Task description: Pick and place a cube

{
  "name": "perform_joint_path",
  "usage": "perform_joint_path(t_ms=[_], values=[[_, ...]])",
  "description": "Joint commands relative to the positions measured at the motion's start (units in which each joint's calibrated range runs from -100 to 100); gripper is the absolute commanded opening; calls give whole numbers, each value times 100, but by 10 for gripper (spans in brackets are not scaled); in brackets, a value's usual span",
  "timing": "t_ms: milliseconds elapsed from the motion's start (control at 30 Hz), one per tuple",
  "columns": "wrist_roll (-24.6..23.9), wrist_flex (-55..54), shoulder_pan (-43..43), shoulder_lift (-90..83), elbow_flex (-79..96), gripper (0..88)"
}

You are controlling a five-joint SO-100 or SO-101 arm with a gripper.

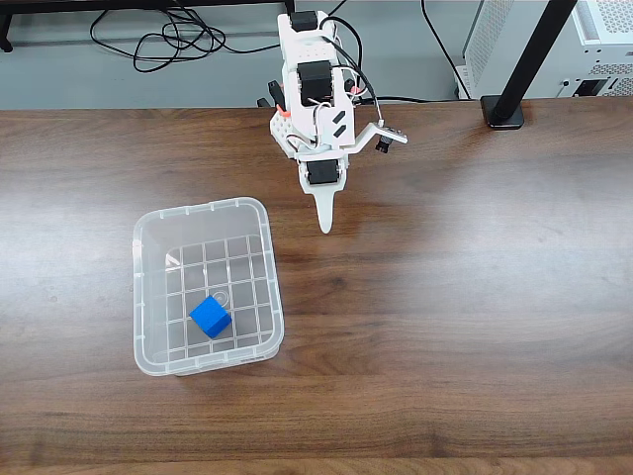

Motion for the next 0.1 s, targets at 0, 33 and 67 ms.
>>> perform_joint_path(t_ms=[0,33,67], values=[[-17,15,44,-90,-251,20],[-17,15,44,-90,-251,20],[-17,15,44,-90,-251,20]])
